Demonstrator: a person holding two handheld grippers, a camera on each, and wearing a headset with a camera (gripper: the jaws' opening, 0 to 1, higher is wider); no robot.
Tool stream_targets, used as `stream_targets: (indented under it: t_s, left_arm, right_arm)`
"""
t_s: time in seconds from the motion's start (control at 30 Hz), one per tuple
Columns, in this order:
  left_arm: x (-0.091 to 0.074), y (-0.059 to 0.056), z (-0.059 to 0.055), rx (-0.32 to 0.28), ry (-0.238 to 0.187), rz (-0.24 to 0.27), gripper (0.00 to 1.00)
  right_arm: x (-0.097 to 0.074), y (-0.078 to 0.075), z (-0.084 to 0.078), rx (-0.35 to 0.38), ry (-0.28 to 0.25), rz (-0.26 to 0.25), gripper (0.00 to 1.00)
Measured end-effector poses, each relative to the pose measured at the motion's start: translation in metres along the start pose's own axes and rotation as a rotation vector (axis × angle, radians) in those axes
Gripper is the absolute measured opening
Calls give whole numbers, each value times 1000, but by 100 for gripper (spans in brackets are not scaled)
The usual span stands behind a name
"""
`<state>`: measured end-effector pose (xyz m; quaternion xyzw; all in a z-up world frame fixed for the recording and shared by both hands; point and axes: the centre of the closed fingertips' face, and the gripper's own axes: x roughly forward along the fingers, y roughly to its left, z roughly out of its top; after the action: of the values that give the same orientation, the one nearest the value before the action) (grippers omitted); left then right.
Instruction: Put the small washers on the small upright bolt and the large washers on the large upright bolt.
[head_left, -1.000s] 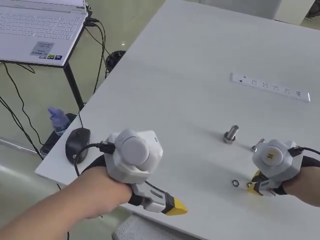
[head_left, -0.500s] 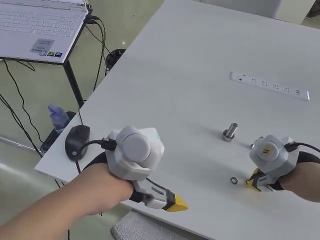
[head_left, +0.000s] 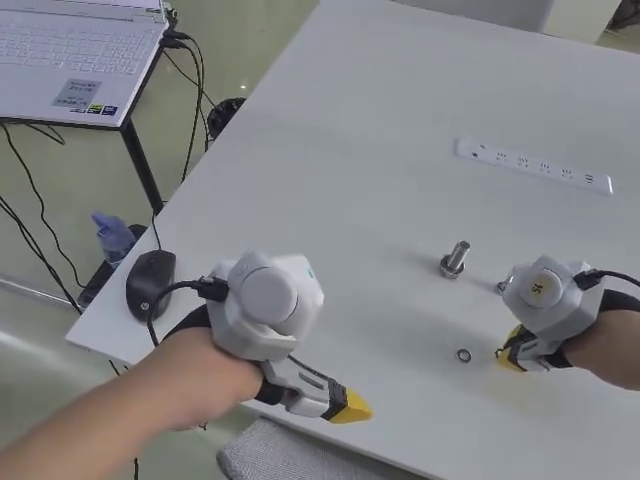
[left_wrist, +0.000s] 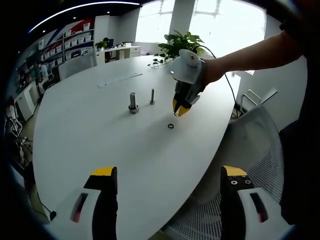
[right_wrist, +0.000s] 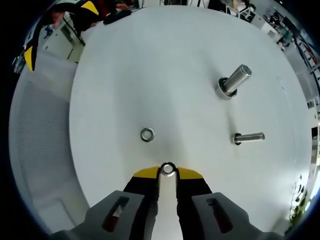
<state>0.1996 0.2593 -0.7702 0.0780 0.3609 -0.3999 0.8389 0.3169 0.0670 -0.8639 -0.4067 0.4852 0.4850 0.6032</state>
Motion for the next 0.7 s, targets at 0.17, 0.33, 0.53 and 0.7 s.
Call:
stream_targets:
  t_s: [0.17,0.33,0.53,0.7]
  left_arm:
    - [1,3,2,0,-6,7,85]
    - [3,3,3,6,-2,8,87]
    - [7,2,4,9,0,5,90]
    - [8,2,5,-1,-2,4,90]
  right_arm:
    - [-7,-14,-16,28,1,-20,13]
    - [-22,-23,-17,57,-5,-36,13]
    - [-35,-35,-10,74,-23,-48,13]
    - [-43,-47,0,75,-38,-59,13]
